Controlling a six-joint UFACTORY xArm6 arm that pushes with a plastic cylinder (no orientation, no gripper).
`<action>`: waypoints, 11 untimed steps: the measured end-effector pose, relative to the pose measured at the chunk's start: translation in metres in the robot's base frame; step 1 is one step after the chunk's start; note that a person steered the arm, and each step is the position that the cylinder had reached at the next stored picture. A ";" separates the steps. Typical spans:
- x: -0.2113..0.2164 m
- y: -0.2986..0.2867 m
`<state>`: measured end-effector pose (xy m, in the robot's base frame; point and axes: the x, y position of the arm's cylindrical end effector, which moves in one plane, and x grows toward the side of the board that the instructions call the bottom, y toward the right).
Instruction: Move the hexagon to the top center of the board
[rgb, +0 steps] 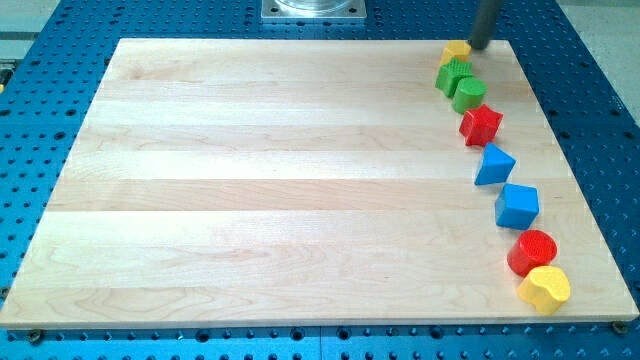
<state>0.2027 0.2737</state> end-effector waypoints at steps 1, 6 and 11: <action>0.018 0.028; 0.037 -0.049; 0.075 -0.213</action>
<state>0.2780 0.0608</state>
